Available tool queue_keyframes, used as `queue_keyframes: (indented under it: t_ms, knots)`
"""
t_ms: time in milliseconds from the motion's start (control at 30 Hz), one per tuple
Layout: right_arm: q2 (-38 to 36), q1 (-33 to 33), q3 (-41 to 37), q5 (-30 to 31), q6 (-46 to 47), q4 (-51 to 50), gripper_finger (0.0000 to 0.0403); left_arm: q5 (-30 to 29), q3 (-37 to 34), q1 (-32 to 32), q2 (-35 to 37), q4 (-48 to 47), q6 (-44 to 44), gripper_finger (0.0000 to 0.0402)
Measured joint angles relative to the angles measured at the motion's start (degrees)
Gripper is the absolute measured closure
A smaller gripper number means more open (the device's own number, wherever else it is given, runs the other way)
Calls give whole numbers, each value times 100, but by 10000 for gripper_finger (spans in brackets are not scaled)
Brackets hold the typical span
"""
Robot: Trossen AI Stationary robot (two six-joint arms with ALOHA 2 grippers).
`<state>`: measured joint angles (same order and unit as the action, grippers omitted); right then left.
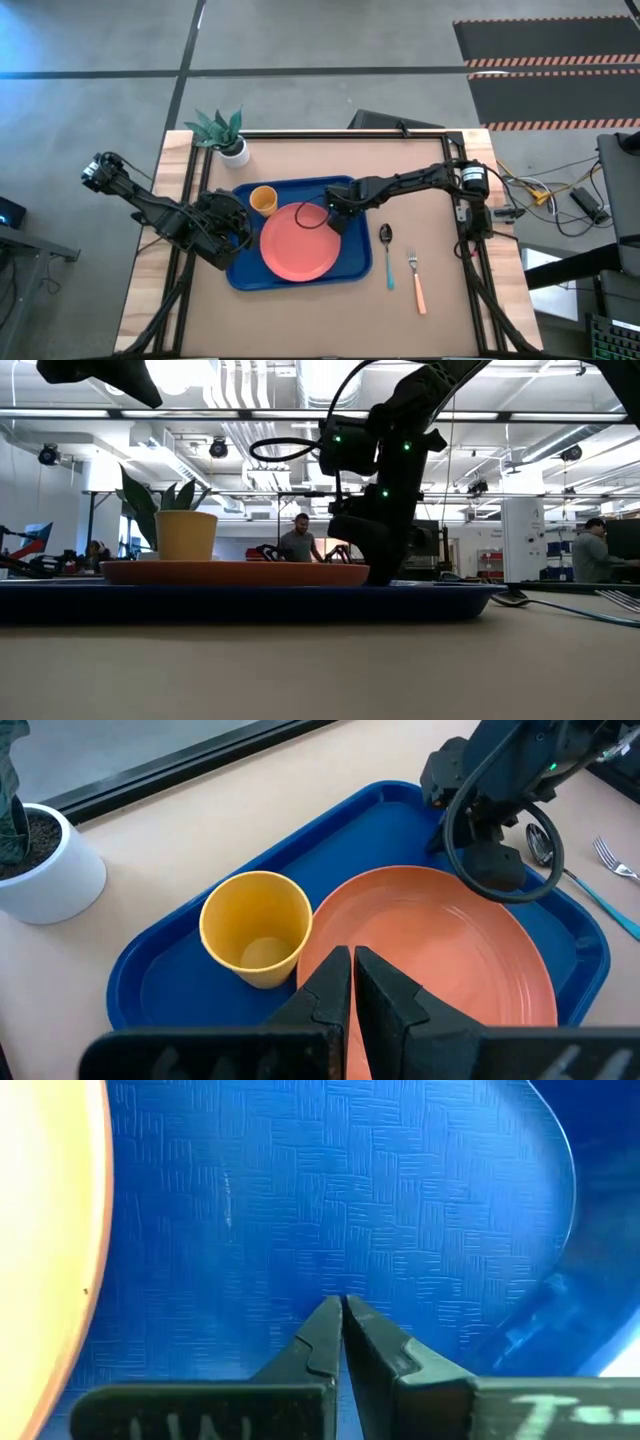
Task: Pick and place plate/cup/fork/spoon on tray
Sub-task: Adjust the blue tray
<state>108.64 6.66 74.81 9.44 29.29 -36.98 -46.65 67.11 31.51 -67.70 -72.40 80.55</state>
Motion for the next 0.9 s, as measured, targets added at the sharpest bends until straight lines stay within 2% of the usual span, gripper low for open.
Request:
queue_keyframes:
  t_ms: [600,767,900]
  knots:
    - [-111,-84,13,16,69,-790,394,0,0,2,0,5,0,402]
    - [-591,-161,298,62,69,-790,394,0,0,1,0,9,0,402]
    - [-1137,-141,447,408,67,-748,394,0,0,2,0,5,0,402]
